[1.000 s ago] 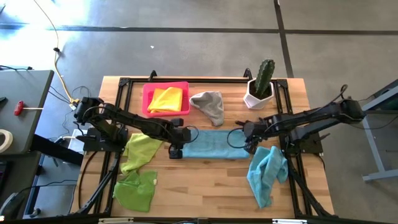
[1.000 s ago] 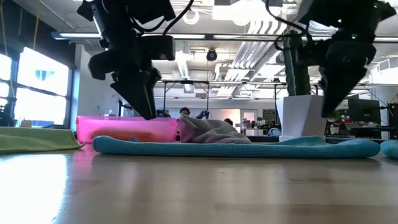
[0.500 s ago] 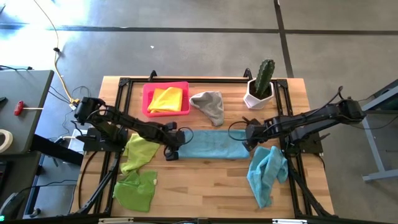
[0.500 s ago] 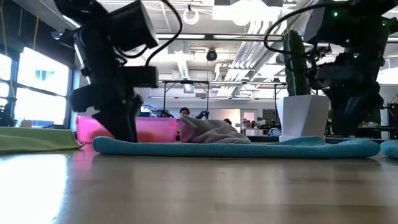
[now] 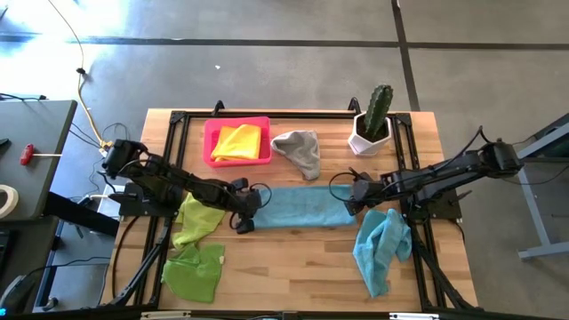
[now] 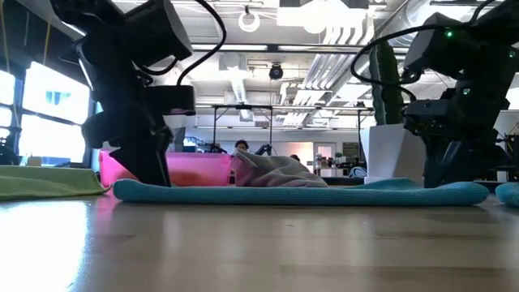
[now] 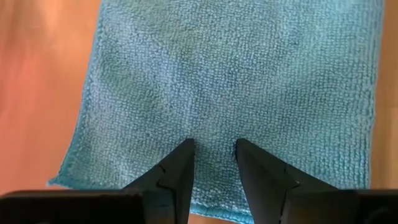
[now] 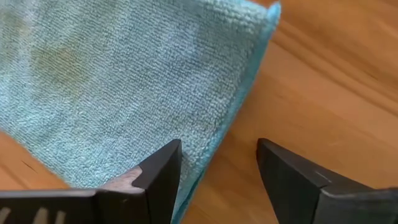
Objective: Fold microfiber towels
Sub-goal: Fold the top blue towel on the table
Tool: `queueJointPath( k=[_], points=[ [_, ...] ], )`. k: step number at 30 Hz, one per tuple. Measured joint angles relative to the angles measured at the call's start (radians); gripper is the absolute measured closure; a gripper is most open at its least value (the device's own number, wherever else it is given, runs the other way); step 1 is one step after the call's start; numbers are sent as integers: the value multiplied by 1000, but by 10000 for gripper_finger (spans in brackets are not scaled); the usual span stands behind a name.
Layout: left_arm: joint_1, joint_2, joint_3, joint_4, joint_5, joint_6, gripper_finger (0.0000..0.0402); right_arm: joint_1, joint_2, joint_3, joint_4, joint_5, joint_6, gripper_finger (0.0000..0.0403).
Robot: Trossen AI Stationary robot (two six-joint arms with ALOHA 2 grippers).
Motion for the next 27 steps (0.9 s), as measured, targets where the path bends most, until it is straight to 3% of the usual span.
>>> queueJointPath(
  k=[9,20,27],
  points=[
    [-55,4,-3,29,1,-69,289,6,10,-7,65,-2,-16,198],
    [-61,5,-4,34,-8,-70,289,39,108,-3,202,4,-8,202],
    [-61,5,-4,36,-9,-70,289,39,113,-5,232,-5,-19,263]
  ],
)
